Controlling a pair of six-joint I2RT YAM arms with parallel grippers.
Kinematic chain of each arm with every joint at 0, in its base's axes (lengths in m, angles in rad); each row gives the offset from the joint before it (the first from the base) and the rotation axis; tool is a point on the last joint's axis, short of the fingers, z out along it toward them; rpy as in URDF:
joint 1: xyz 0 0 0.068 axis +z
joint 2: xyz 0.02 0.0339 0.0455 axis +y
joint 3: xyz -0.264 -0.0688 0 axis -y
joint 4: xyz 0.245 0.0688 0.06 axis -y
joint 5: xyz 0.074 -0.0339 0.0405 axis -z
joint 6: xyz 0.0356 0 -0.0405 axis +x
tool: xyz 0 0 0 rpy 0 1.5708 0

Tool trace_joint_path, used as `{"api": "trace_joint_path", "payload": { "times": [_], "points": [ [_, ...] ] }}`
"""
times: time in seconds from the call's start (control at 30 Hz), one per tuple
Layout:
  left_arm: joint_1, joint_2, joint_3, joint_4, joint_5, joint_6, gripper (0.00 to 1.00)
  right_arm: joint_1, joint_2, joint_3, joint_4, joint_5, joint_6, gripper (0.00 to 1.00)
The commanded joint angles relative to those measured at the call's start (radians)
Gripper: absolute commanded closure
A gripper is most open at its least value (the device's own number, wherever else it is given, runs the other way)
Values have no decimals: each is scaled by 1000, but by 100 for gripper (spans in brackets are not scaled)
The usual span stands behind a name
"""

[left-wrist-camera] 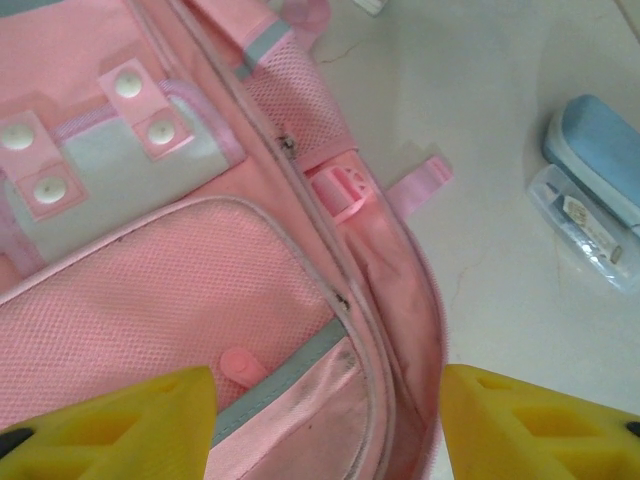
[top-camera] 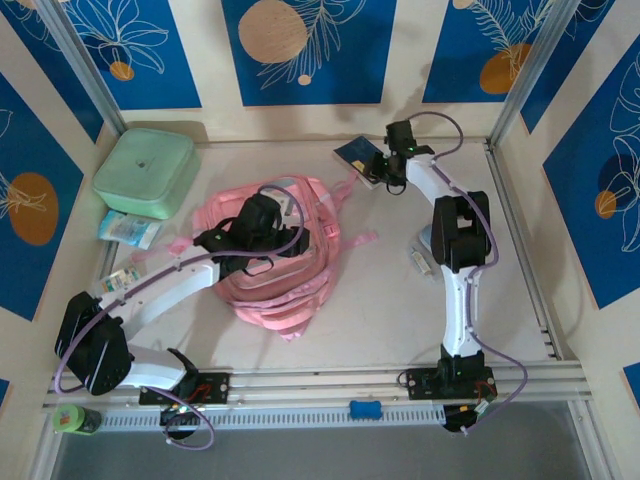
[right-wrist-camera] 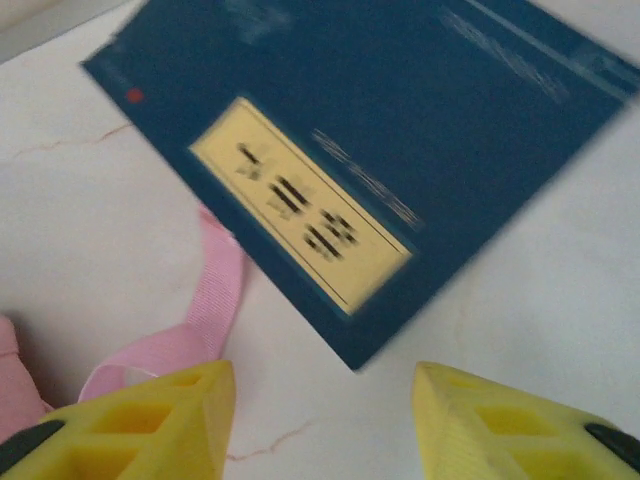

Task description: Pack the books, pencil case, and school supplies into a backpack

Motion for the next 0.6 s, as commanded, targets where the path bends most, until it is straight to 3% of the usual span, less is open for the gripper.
{"api": "trace_joint_path", "payload": {
  "times": [0.0, 0.13, 0.37, 0.57],
  "points": [
    [7, -33, -24, 27, -58, -41, 40, 30, 70, 100, -104, 60, -271, 45],
    [12, -49, -48, 42, -77, -75, 40, 37, 193, 324, -288, 99, -352, 42],
    [19, -56, -70, 54, -79, -104, 39, 45, 304, 493, -422, 149, -448, 40],
    [20, -56, -90, 82, -78, -135, 39, 50, 379, 594, -480, 215, -500, 44]
  ]
}}
